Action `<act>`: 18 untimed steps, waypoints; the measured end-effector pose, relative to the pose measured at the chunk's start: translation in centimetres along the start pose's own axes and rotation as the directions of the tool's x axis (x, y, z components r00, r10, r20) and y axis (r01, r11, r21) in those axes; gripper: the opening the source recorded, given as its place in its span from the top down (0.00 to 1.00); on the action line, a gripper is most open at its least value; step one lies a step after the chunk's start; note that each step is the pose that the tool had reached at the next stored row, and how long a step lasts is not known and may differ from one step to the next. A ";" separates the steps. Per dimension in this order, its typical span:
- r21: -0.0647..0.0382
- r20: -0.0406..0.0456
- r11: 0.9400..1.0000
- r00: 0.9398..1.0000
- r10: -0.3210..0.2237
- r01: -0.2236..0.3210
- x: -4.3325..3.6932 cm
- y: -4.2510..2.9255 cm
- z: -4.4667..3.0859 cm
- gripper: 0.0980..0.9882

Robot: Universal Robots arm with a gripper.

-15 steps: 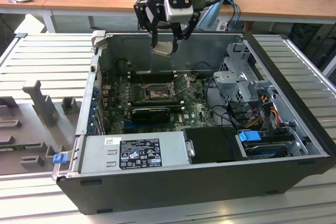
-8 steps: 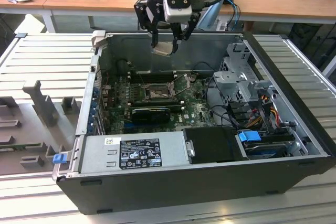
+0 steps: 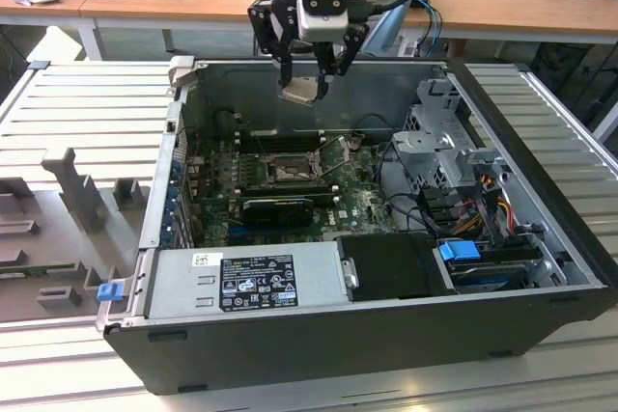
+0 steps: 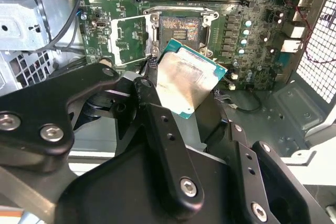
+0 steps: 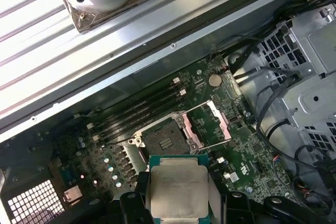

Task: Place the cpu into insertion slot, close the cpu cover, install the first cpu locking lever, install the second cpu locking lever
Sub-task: 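Place the cpu into insertion slot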

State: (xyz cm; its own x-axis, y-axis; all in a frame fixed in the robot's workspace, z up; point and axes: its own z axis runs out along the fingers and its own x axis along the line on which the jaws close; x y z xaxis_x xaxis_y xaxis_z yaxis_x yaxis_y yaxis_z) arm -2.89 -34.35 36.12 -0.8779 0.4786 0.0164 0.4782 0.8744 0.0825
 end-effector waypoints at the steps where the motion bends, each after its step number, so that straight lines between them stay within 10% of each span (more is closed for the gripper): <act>1: 0.000 0.001 1.000 1.000 0.006 -0.006 0.00 0.00 0.01 0.52; 18: 0.000 0.013 0.992 0.992 0.125 -0.125 -0.05 -0.13 0.80 0.52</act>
State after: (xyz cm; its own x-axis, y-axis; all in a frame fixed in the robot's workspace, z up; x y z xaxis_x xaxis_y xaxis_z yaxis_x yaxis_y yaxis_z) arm -2.89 -34.42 35.31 -0.8110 0.5849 0.0139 0.5839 0.8079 0.0798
